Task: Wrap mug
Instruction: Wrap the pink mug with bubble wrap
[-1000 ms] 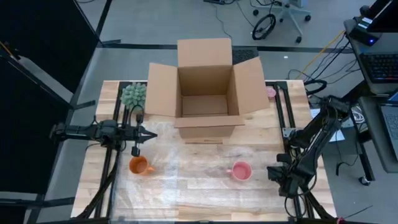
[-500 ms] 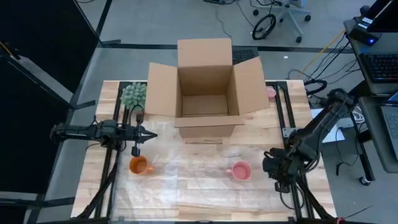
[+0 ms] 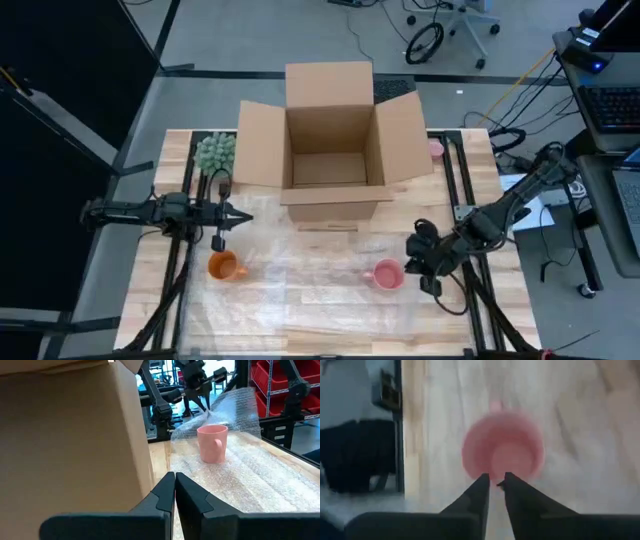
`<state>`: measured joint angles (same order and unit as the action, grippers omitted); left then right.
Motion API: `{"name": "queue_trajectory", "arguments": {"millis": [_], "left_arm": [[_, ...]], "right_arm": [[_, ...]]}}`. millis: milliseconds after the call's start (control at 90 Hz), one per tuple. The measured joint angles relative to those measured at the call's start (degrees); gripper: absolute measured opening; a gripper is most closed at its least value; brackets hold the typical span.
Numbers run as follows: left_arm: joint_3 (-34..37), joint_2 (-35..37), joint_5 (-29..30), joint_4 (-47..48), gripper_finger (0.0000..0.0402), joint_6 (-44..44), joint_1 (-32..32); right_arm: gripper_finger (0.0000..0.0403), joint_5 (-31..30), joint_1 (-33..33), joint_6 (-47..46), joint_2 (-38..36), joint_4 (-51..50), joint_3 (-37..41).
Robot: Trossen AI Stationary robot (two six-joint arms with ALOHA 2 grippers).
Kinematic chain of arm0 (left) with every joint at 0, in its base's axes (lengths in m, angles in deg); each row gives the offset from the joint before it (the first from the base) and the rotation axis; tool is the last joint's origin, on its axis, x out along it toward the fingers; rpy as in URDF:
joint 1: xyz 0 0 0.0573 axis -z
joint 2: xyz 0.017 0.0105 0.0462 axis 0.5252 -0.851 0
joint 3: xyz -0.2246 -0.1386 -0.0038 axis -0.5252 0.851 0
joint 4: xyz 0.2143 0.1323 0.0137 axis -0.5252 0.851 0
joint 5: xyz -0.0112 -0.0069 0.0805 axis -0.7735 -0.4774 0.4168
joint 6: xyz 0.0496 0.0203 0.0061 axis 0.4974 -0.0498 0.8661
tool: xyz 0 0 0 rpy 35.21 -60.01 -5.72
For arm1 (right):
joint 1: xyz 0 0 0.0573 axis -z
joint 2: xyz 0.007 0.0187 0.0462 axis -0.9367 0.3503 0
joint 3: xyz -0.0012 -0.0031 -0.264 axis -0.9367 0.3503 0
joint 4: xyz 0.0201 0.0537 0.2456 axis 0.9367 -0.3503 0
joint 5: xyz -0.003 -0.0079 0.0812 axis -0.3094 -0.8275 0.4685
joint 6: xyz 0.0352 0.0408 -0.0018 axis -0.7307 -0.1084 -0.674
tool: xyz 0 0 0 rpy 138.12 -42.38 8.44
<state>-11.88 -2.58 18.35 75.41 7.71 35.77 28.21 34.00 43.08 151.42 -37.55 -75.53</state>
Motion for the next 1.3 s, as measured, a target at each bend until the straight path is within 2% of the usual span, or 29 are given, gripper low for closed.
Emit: {"name": "queue_trajectory", "arguments": {"millis": [189,333,422,622,744,878,1000,1189,1300], "left_arm": [[0.01,0.01,0.02,0.00,0.0001,0.00,0.01],[0.01,-0.01,0.00,0.00,0.0001,0.00,-0.02],[0.00,0.02,0.00,0.00,0.0001,0.00,-0.01],[0.01,0.00,0.00,0.00,0.0001,0.00,0.00],[0.01,-0.01,-0.01,0.00,0.0001,0.00,-0.02],[0.01,-0.01,-0.01,0.00,0.0001,0.00,-0.02],[-0.01,0.02,-0.01,0.00,0.0001,0.00,0.01],[-0.01,-0.01,-0.01,0.00,0.0001,0.00,0.00],[0.00,0.02,0.00,0.00,0.0001,0.00,-0.02]], "right_arm": [[0.0100,-9.00,0.73,8.62,1.73,9.23,0.07],[0.0120,-9.91,0.70,14.06,3.54,9.21,0.24],[0.0130,-5.77,0.69,10.74,2.30,2.65,0.26],[0.0168,8.91,-1.70,-5.81,-1.37,-12.33,0.35],[0.0195,12.59,-6.59,-15.87,-1.61,-18.43,0.59],[0.0211,14.48,-14.07,-24.57,0.27,-16.23,4.41],[0.0210,14.40,-19.02,-29.97,3.92,-13.38,9.64],[0.0198,16.10,-23.53,-31.76,9.82,-11.59,15.27],[0.0190,18.46,-24.78,-30.16,12.37,-7.02,17.18]]}}
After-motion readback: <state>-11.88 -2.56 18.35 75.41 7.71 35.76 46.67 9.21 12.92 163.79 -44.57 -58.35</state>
